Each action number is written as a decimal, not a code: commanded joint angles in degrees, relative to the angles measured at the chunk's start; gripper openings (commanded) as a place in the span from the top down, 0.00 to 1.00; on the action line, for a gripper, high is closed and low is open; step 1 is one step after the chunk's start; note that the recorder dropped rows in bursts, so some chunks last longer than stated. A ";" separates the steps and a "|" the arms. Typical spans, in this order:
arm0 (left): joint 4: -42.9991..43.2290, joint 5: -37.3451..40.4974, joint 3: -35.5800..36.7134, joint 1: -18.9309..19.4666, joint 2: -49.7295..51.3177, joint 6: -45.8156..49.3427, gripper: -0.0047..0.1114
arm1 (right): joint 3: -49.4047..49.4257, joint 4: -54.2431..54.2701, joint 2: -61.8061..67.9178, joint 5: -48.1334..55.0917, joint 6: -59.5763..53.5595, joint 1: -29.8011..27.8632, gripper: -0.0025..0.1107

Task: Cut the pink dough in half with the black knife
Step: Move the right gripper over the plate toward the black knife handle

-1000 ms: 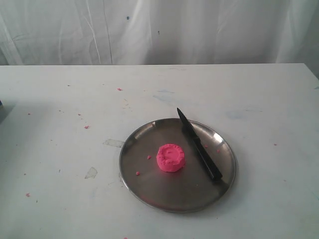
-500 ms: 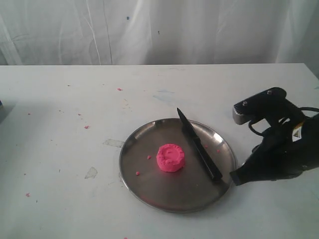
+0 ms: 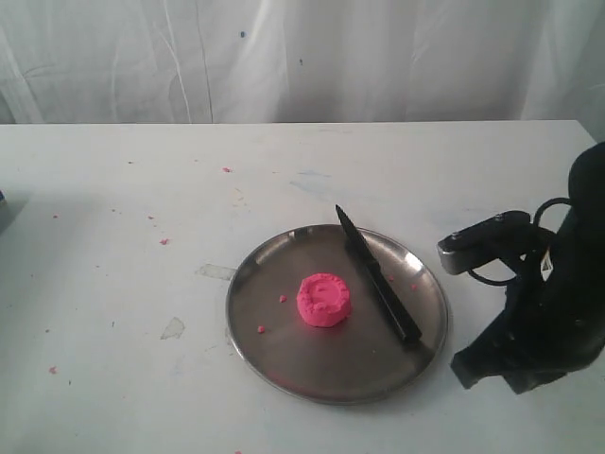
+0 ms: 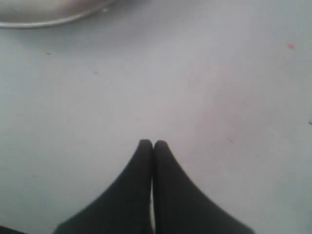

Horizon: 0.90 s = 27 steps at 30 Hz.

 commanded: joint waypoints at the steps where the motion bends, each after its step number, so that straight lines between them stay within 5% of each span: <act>1: 0.00 1.12 0.21 0.18 -0.25 -0.21 0.96 | -0.81 5.82 0.07 -6.34 -5.17 0.02 0.98; 6: 0.00 1.12 0.21 0.18 -0.25 -0.21 0.96 | -0.81 0.41 -0.03 -9.03 -5.12 0.02 0.98; 9: 0.00 1.12 0.21 0.18 -0.25 -0.21 0.96 | -0.81 -19.88 0.21 -4.24 17.57 0.02 0.98; 11: 0.00 1.12 0.21 0.18 -0.25 -0.21 0.96 | -0.81 -23.33 1.24 -0.40 21.60 0.02 0.98; 21: 0.00 1.12 0.21 0.18 -0.25 -0.21 0.96 | -0.81 -1.61 2.45 -18.35 0.79 0.02 0.97; 27: 0.00 1.12 0.21 0.18 -0.25 -0.21 0.96 | -4.08 4.06 6.26 -19.07 -7.85 0.02 0.82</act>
